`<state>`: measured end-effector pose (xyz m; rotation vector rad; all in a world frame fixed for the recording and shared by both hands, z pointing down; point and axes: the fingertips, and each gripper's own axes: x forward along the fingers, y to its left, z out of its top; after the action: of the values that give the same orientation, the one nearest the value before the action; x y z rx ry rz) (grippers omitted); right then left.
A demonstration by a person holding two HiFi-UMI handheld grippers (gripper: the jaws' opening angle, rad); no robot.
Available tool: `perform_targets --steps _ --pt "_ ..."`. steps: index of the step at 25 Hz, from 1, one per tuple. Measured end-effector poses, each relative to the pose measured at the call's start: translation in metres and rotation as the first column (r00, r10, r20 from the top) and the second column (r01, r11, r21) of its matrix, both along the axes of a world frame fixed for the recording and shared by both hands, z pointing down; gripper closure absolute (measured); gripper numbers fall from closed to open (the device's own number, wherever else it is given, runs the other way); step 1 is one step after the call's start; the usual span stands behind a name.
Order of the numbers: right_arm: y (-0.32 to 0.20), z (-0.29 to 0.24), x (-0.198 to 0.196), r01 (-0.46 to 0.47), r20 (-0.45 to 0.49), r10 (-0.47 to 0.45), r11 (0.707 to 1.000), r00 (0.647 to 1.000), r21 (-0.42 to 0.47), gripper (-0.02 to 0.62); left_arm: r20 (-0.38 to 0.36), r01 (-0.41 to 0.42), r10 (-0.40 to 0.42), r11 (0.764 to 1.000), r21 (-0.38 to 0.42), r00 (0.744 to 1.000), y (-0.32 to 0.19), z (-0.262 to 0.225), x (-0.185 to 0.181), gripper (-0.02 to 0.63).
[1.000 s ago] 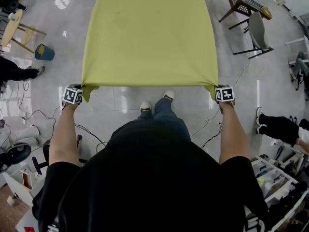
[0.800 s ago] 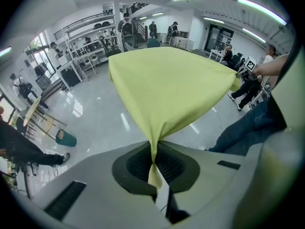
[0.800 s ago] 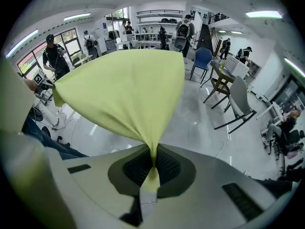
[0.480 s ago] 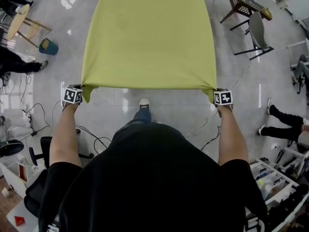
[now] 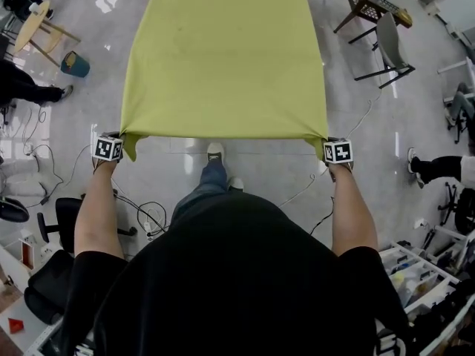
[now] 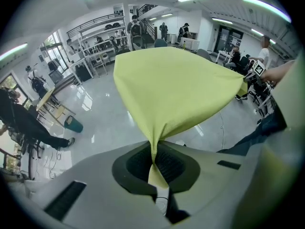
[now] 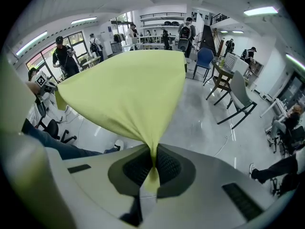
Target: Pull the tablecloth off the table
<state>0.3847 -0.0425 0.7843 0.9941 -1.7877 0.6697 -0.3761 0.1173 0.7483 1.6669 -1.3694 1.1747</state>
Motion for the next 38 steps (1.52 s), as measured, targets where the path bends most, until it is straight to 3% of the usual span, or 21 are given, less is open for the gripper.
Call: perform_targets --steps 11,27,38 --pt "0.090 0.002 0.018 -0.006 0.014 0.006 1.000 1.000 -0.020 0.575 -0.018 0.037 -0.037 0.999 -0.004 0.999 0.088 0.005 0.016 0.581" --pt "0.145 -0.039 -0.013 -0.039 -0.003 0.039 0.998 0.999 0.046 0.575 -0.046 0.009 -0.007 0.999 0.046 0.999 0.137 -0.020 -0.015 0.581" --pt "0.193 -0.054 -0.011 -0.067 0.009 0.067 0.995 0.998 0.068 0.575 -0.061 -0.016 0.021 0.997 0.079 0.998 0.167 -0.031 -0.018 0.581"
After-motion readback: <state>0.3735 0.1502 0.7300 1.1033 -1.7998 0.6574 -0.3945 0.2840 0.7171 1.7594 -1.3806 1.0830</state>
